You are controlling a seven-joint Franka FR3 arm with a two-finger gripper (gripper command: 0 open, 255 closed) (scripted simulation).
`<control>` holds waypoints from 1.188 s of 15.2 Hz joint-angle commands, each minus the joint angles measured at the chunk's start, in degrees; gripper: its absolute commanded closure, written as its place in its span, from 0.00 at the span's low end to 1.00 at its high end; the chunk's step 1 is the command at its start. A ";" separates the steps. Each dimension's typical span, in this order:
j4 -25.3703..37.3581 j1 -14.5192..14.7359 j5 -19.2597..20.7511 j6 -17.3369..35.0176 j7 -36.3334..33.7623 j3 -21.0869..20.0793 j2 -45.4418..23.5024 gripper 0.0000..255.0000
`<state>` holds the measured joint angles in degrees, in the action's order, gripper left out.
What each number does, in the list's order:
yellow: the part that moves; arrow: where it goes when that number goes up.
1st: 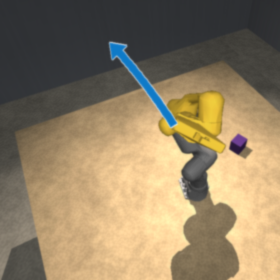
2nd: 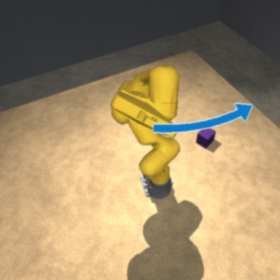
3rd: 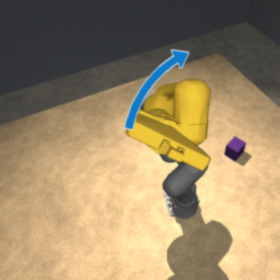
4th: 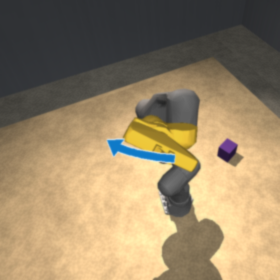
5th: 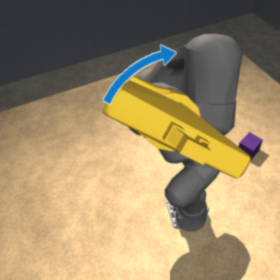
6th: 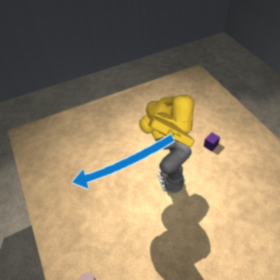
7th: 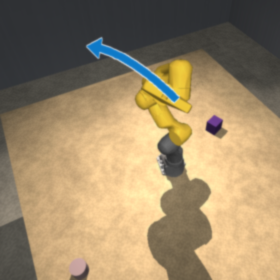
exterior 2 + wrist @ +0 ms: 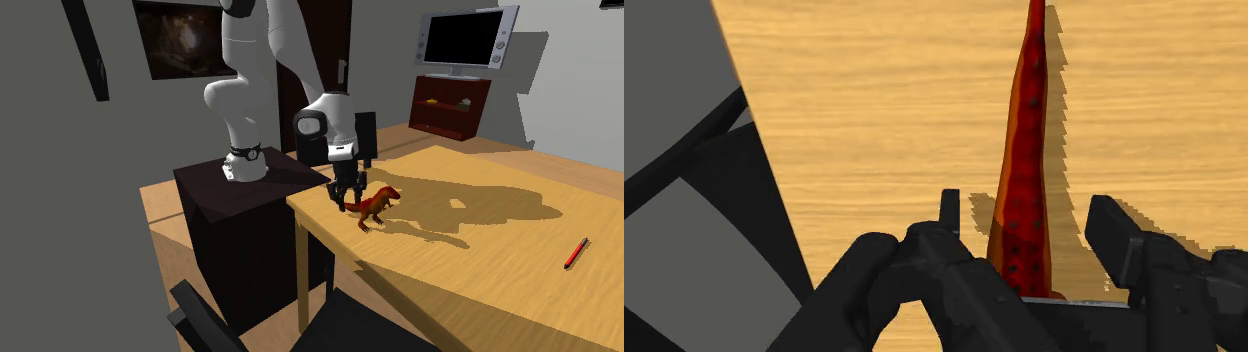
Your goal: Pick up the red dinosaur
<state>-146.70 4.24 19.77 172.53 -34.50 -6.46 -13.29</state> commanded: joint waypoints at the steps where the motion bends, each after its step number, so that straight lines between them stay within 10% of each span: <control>1: 0.03 0.14 0.17 0.13 -0.16 0.15 -0.13 1.00; 9: 0.06 0.08 0.19 0.19 -0.09 0.18 -0.22 1.00; 18: -0.97 -4.28 -8.91 -6.68 7.25 -5.97 7.78 1.00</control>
<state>-147.66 0.25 11.96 166.66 -28.09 -11.94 -6.38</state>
